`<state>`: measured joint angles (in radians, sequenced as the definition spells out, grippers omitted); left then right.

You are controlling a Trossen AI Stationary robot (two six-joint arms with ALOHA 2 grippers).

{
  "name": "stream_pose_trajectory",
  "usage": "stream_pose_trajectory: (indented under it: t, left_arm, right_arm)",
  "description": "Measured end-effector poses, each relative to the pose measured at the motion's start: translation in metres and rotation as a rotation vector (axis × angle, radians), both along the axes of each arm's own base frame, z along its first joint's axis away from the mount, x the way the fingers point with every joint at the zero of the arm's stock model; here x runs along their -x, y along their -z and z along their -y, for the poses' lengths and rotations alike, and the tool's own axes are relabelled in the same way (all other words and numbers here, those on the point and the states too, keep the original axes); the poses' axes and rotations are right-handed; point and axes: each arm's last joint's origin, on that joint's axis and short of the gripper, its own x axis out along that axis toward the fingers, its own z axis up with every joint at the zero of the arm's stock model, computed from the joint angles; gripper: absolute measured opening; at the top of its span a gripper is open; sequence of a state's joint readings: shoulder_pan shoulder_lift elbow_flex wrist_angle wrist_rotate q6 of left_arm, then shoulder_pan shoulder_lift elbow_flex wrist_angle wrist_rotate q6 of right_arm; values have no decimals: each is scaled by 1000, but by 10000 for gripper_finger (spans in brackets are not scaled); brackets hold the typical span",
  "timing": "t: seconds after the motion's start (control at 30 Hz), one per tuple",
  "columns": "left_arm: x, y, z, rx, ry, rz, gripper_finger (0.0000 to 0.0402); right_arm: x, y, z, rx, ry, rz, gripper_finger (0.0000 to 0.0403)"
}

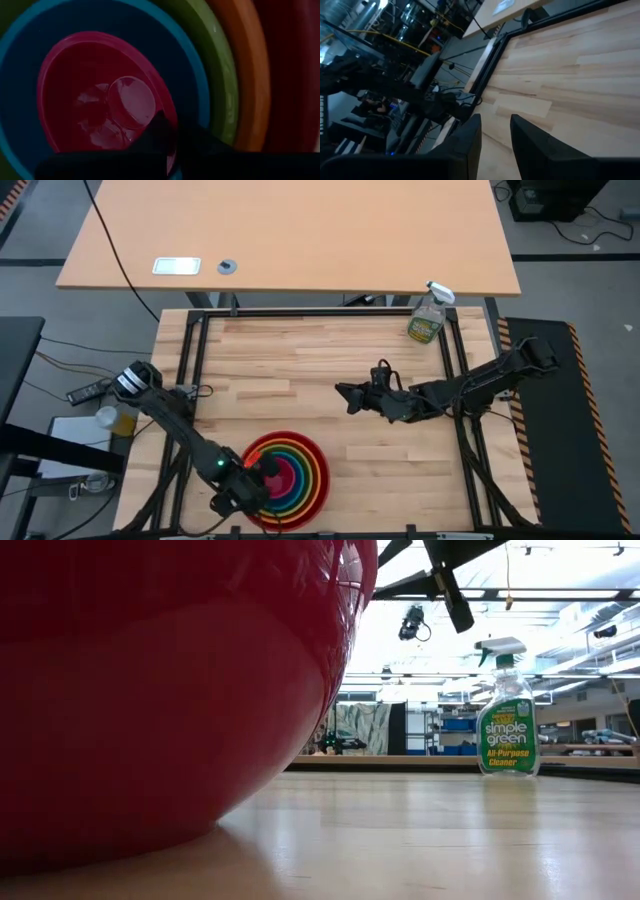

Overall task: Nest bowls inside each other
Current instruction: Stack the pink bowl on top of the blue bowl, then return to Home Position

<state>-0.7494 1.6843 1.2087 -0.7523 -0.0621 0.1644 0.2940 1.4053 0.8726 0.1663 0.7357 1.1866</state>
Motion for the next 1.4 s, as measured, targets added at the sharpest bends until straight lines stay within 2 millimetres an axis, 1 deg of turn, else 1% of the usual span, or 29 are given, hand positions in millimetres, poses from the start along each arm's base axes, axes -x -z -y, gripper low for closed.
stream_pose_trajectory:
  t: [0.17,0.27,0.33,0.57,0.67,0.77,0.93,1.0,1.13,1.23,1.4]
  left_arm:
    - [-1,5,2,18,-33,-24,22]
    - [-2,5,3,36,-52,-29,38]
    - [-3,4,4,47,-60,-23,59]
    - [-2,4,3,47,-87,-34,154]
    - [3,-2,-2,34,-89,-48,181]
    - [7,-17,-11,52,-111,-36,191]
    - [12,-49,-28,135,-129,59,187]
    - [14,-60,-37,158,-143,84,186]
    - [16,-79,-61,229,-218,179,185]
    - [22,-85,-82,298,-286,258,185]
    - [37,-86,-114,336,-435,351,185]
  right_arm:
    - [1,-2,-6,4,7,21,112]
    - [2,-2,-7,8,15,25,112]
    - [2,-2,-8,11,19,26,112]
    - [3,-4,-9,26,43,39,112]
    - [4,-4,-13,35,35,38,112]
    - [5,-4,-19,36,2,38,112]
    - [6,-4,-22,22,-29,39,112]
    - [4,-4,-18,12,-52,33,112]
    - [-1,-5,-7,9,-139,12,112]
    - [-2,-10,2,36,-206,10,112]
    - [4,-30,16,139,-294,52,108]
